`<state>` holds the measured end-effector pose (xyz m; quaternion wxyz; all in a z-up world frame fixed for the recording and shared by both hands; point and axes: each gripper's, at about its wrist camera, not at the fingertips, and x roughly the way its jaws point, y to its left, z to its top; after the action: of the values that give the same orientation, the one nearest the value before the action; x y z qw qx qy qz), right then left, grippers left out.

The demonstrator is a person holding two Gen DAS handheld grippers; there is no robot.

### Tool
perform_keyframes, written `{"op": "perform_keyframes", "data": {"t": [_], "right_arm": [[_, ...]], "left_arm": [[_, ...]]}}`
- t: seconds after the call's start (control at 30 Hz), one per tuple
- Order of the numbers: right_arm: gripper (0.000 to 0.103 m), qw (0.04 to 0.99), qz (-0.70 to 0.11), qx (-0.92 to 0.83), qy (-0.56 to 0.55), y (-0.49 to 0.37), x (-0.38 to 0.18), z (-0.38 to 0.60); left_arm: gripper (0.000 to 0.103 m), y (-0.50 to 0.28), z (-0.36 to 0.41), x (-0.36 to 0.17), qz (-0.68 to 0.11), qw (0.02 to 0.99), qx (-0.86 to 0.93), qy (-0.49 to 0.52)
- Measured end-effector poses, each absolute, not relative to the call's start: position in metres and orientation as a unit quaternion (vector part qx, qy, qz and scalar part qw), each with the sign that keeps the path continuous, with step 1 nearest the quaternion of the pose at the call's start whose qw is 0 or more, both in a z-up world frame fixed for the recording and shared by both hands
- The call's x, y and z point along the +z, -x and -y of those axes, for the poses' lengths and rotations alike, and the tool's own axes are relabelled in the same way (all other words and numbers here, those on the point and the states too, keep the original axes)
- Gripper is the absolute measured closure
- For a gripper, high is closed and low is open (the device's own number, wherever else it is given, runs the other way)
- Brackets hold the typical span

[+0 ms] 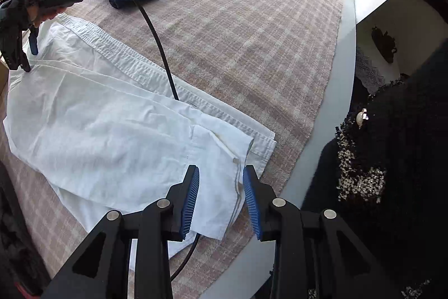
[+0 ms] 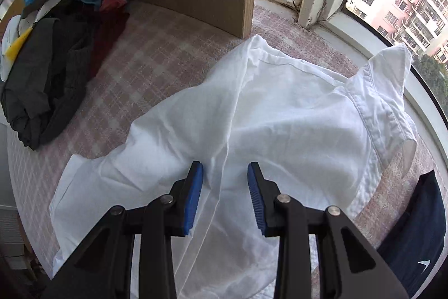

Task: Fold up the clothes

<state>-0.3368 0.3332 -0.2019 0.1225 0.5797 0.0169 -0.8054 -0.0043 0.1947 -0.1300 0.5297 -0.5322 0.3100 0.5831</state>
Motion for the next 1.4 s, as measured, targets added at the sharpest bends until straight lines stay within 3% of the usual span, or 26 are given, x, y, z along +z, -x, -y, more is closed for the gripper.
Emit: {"op": "perform_keyframes", "data": {"t": [0.17, 0.23, 0.33, 0.5, 0.63, 0.7, 0.83, 0.97, 1.23, 1.4], "right_arm": [[0.07, 0.152, 0.021, -0.83, -0.537, 0.268, -0.161, -0.345], [0.07, 0.189, 0.042, -0.828, -0.526, 0.231, -0.151, -0.333], [0.07, 0.206, 0.024, -0.816, -0.539, 0.182, -0.157, -0.299], [0.07, 0.24, 0.013, -0.781, -0.576, 0.096, -0.155, -0.277], [0.07, 0.266, -0.022, -0.745, -0.611, 0.022, -0.136, -0.277], [0.069, 0.255, 0.012, -0.76, -0.598, 0.006, -0.118, -0.288], [0.066, 0.192, 0.003, -0.818, -0.543, 0.032, -0.104, -0.272], [0.065, 0.184, 0.0, -0.825, -0.535, 0.09, -0.124, -0.223], [0.066, 0.145, -0.042, -0.799, -0.582, 0.172, -0.179, -0.166], [0.066, 0.133, -0.045, -0.784, -0.605, 0.198, -0.205, -0.162]], "left_arm": [[0.06, 0.007, -0.123, -0.072, -0.246, 0.471, 0.658, 0.533], [0.049, 0.01, -0.092, -0.06, -0.222, 0.447, 0.681, 0.536], [0.049, 0.035, -0.058, -0.073, -0.219, 0.403, 0.706, 0.539], [0.052, 0.068, -0.019, -0.101, -0.146, 0.37, 0.698, 0.595], [0.05, 0.015, -0.017, -0.079, -0.2, 0.461, 0.648, 0.572], [0.05, 0.0, -0.009, -0.071, -0.215, 0.474, 0.64, 0.566], [0.049, 0.025, 0.003, -0.074, -0.202, 0.449, 0.686, 0.536], [0.049, 0.075, -0.018, -0.112, -0.143, 0.482, 0.704, 0.502], [0.056, 0.125, -0.072, -0.194, -0.171, 0.454, 0.725, 0.489], [0.057, 0.137, -0.074, -0.209, -0.153, 0.441, 0.744, 0.478]]}}
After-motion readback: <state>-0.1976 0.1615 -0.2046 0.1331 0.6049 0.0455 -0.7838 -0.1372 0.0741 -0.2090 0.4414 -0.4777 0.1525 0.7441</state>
